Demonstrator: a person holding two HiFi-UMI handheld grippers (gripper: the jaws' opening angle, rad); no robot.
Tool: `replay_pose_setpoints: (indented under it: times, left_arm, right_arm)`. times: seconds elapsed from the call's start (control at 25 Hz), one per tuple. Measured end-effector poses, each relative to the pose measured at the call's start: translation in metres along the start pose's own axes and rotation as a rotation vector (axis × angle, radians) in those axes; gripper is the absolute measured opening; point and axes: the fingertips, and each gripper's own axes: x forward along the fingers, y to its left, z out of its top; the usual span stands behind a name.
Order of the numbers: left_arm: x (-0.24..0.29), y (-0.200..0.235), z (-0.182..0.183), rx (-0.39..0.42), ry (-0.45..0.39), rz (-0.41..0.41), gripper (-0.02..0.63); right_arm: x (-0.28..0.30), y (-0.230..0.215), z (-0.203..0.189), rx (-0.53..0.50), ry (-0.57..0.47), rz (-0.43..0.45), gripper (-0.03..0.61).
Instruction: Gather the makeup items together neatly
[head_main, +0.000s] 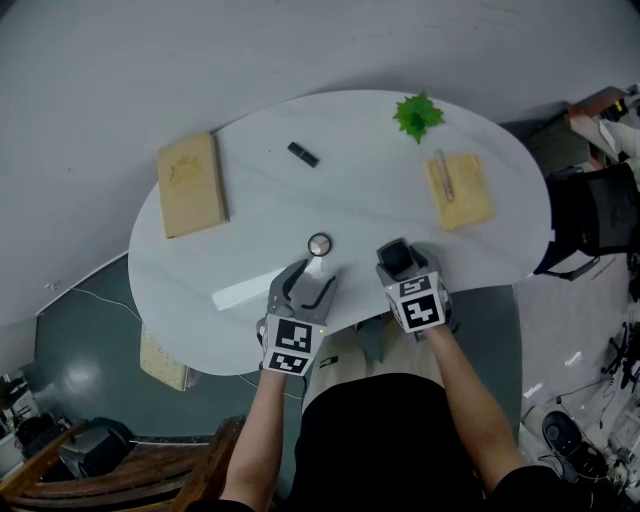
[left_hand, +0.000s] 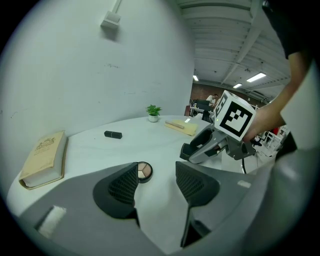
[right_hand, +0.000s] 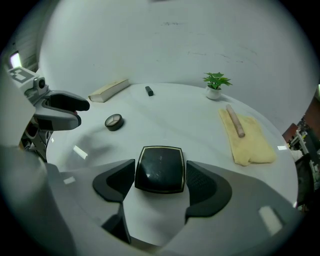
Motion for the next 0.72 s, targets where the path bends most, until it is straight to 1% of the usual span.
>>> replay_pose_setpoints:
  times: [0.2, 0.48, 0.6, 0.72]
  left_arm:
    - [0.002, 0.003, 0.000, -0.007, -0.001, 0.001, 0.232]
    - [0.002, 0.003, 0.002, -0.009, -0.008, 0.005, 0.229]
    - [0.001, 0.002, 0.002, -0.012, -0.010, 0.008, 0.230]
    - [0.000, 0.002, 0.003, -0.018, -0.016, 0.013, 0.229]
  right_arm:
    - [0.000, -0.002, -0.001, 0.001, 0.011, -0.010, 0.308]
    - [-0.001, -0.002, 0.000, 0.040, 0.019, -0.009, 0.301]
    - [-0.002, -0.001, 0.005, 0.069, 0.013, -0.009, 0.301]
    - [-0.001, 0.001, 0.012, 0.072, 0.003, -0.017, 0.301]
